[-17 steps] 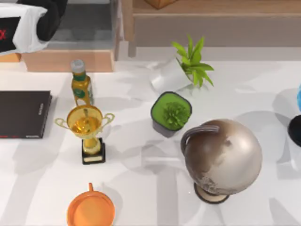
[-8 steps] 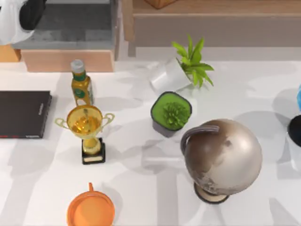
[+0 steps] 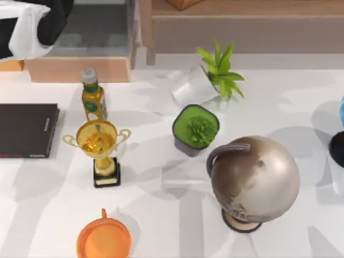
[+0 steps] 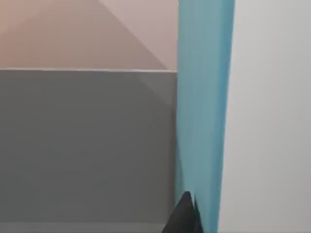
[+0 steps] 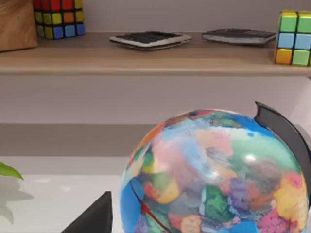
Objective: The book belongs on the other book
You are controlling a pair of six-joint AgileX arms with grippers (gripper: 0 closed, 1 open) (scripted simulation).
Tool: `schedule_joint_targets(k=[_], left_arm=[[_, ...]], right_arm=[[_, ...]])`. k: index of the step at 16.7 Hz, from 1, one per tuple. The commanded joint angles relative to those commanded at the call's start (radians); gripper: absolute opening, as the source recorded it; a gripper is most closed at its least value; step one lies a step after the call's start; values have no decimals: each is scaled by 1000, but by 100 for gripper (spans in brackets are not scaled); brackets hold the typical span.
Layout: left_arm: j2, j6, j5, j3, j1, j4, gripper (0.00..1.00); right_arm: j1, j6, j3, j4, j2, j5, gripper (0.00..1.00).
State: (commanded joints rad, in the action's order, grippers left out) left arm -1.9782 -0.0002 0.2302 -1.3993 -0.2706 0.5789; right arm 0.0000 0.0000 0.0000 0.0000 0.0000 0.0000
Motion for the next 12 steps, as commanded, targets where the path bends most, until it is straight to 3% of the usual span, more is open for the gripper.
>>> schedule_joint_targets(k=[6,12], left_arm=[[29,32,-19,20,0,14,0],[237,369,-175,231,84,108,0]], right_arm=[[0,0,0,0,0,0,100],[0,0,0,0,0,0,100]])
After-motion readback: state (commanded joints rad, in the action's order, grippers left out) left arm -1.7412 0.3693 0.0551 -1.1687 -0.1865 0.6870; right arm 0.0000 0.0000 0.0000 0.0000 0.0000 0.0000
